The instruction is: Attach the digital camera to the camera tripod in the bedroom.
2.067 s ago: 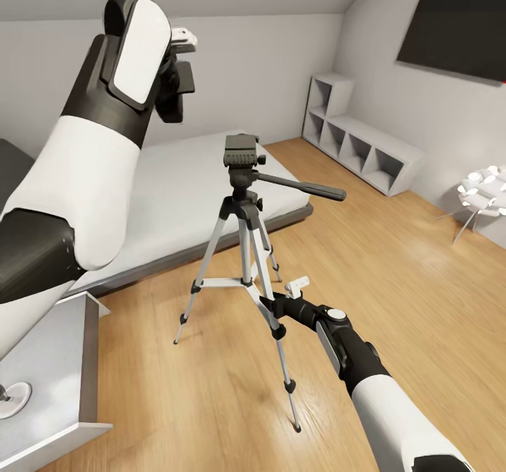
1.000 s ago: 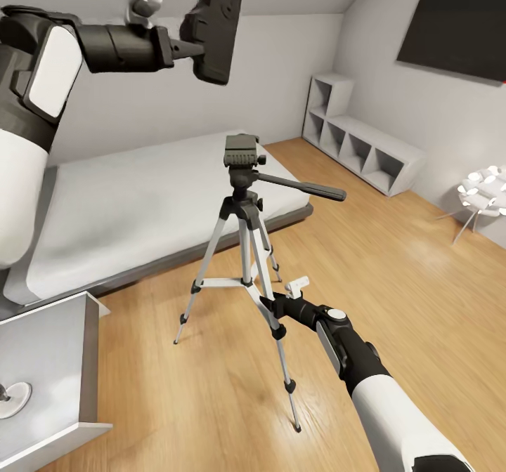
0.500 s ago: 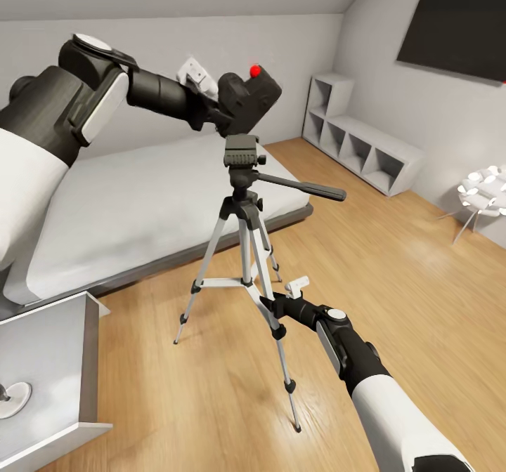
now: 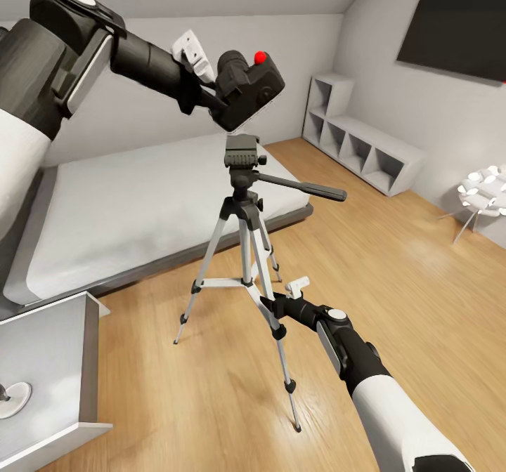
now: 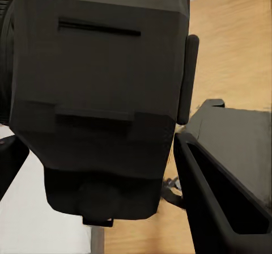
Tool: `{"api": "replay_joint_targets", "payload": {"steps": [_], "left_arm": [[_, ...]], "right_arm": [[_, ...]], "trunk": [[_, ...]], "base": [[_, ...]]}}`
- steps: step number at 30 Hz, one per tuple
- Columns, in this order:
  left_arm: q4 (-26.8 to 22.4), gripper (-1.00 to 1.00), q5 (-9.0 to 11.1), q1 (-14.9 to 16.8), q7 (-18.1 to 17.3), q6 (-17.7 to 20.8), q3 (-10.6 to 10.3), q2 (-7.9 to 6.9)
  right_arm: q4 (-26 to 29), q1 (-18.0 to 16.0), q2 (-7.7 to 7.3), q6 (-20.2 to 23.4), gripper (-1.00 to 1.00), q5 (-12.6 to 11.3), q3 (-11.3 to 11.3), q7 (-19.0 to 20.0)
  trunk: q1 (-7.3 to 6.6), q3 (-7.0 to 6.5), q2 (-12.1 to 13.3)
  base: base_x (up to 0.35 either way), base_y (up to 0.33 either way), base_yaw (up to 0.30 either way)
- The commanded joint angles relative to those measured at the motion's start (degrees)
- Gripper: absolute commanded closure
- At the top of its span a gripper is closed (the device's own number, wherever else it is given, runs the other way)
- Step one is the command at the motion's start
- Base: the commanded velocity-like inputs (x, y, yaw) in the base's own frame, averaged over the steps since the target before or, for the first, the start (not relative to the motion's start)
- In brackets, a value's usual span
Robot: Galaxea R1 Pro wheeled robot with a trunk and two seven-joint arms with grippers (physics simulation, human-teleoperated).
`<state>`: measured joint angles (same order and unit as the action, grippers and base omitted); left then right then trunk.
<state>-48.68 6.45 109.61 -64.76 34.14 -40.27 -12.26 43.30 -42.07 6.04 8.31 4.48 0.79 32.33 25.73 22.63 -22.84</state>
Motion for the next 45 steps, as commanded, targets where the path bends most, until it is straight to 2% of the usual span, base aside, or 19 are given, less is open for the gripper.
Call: {"api": "replay_joint_targets", "payload": {"steps": [1, 8, 16, 19, 21, 27, 28, 30, 34, 39, 45], "left_arm": [[-0.32, 1.00, 0.33, 1.14, -0.39, 0.40, -0.23, -0.17], [-1.21, 1.00, 0.02, 4.28, -1.20, 0.71, 0.78, -0.39], [-1.56, 1.00, -0.41, 4.92, -0.93, 1.28, 1.48, -0.87], [-2.00, 1.00, -1.91, 6.61, -1.12, 2.57, 3.12, -1.11], [-3.25, 1.00, -2.73, 8.16, -1.45, 4.32, 3.47, -1.16], [-5.64, 1.00, -4.02, 9.19, -3.83, 6.85, 3.63, -1.56], [-6.53, 1.00, -4.94, 9.33, -6.00, 7.21, 3.62, -2.12], [-6.91, 1.00, -5.70, 9.36, -7.44, 7.33, 3.62, -2.70], [-7.19, 1.00, -6.57, 9.42, -8.76, 7.43, 3.62, -3.60], [-8.33, 1.00, -7.86, 9.41, -10.39, 7.50, 3.48, -5.46], [-11.03, 1.00, -10.04, 9.42, -11.94, 7.51, 2.74, -6.43]], "right_arm": [[-3.02, -0.01, 0.02, 0.31, 1.00, 3.71, -0.08, -1.66], [-3.01, -0.03, 0.02, 0.31, 1.00, 3.69, -0.08, -1.74], [-2.98, -0.03, 0.02, 0.30, 1.00, 3.69, -0.08, -1.71], [-3.01, -0.03, 0.02, 0.30, 1.00, 3.69, -0.08, -1.73], [-3.03, -0.03, 0.02, 0.32, 1.00, 3.69, -0.08, -1.72], [-3.03, -0.02, 0.02, 0.31, 1.00, 3.69, -0.08, -1.71], [-3.04, -0.03, 0.02, 0.31, 1.00, 3.69, -0.08, -1.69], [-3.03, -0.03, 0.02, 0.31, 1.00, 3.69, -0.08, -1.67], [-3.03, -0.03, 0.02, 0.31, 1.00, 3.69, -0.08, -1.70], [-3.00, -0.03, 0.02, 0.30, 1.00, 3.69, -0.08, -1.73], [-3.03, -0.02, 0.02, 0.30, 1.00, 3.69, -0.08, -1.76]], "trunk": [[0.05, 0.11, -0.08], [0.05, 0.11, -0.08], [0.05, 0.11, -0.08], [0.05, 0.11, -0.08], [0.05, 0.11, -0.08], [0.05, 0.11, -0.08], [0.05, 0.11, -0.08], [0.05, 0.11, -0.08], [0.05, 0.11, -0.08], [0.05, 0.11, -0.08], [0.05, 0.11, -0.08]], "base": [[0.000, 0.000, 0.000], [0.000, 0.000, 0.000], [0.000, 0.000, 0.000], [0.000, 0.000, 0.000], [0.000, 0.000, 0.000], [0.000, 0.000, 0.000], [0.000, 0.000, 0.000], [0.000, 0.000, 0.000], [0.000, 0.000, 0.000], [0.000, 0.000, 0.000], [0.000, 0.000, 0.000]]}}
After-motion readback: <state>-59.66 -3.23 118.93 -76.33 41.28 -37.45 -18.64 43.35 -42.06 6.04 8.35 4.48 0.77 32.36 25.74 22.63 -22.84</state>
